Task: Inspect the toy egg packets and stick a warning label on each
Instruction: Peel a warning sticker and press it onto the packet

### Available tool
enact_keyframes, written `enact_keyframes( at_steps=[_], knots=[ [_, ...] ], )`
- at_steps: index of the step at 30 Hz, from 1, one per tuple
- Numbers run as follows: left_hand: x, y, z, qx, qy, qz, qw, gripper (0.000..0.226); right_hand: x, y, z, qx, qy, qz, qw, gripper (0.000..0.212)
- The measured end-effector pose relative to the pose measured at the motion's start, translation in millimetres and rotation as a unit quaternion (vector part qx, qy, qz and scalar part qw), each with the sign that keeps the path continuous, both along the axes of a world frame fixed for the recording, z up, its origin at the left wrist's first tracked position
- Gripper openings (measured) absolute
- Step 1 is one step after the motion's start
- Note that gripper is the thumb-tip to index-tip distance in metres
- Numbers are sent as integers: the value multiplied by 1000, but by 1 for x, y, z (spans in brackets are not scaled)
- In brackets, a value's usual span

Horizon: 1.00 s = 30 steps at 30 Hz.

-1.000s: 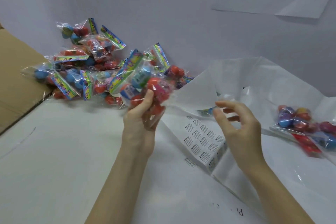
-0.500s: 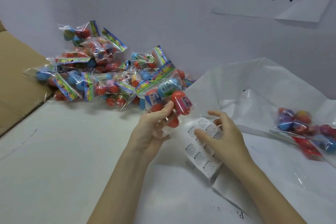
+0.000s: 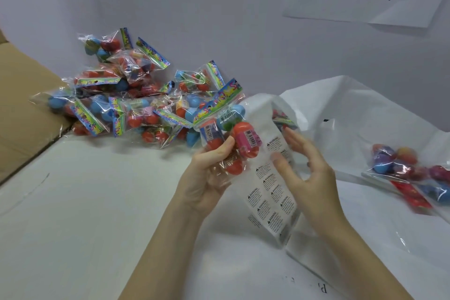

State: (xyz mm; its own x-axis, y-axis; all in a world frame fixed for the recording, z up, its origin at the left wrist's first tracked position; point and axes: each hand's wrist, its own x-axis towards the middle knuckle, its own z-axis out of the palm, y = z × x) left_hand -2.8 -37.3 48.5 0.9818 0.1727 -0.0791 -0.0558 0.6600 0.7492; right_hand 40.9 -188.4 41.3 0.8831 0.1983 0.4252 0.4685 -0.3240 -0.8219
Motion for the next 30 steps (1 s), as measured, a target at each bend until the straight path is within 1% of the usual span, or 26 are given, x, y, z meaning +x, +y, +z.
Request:
enact_keyframes(
  at_steps=[1,3,5,7,8,11,13,16,20,21,23,26,30],
  knots=[
    [0,0,0,7,-6,-3,1000,21,1,-2,2,47,31,23,998,32],
    [0,2,0,2,-21,3,1000,26,2,-8,5,92,41,40,994,28],
    [0,3,-1,-14,-29,16,999,27,0,-12,9,94,29,59,993,35],
    [0,2,-1,-11,-27,29,999,22,-2,-14,12,84,21,85,993,42],
    [0,1,-1,-5,-26,33,999,23,-3,-16,14,75,18,95,992,46],
    [0,0,0,4,-21,35,999,36,-3,-19,19,61,-24,94,993,54],
    [0,-1,1,9,-15,36,999,38,-3,-21,19,49,-52,90,993,58],
    [1,-1,0,13,-8,42,999,47,-1,-21,17,31,-43,113,992,43],
    [2,0,0,24,-13,41,999,32,-1,-22,15,73,8,146,987,26],
    [2,0,-1,27,-13,39,999,30,-1,-22,16,83,12,149,985,24],
    [2,-1,-1,30,-13,37,999,31,-1,-23,16,81,7,140,987,26],
    [2,0,-2,38,-20,36,998,31,1,-24,16,56,-4,123,991,39],
    [2,0,-2,45,-31,36,998,36,3,-25,16,43,-8,101,994,36]
  ],
)
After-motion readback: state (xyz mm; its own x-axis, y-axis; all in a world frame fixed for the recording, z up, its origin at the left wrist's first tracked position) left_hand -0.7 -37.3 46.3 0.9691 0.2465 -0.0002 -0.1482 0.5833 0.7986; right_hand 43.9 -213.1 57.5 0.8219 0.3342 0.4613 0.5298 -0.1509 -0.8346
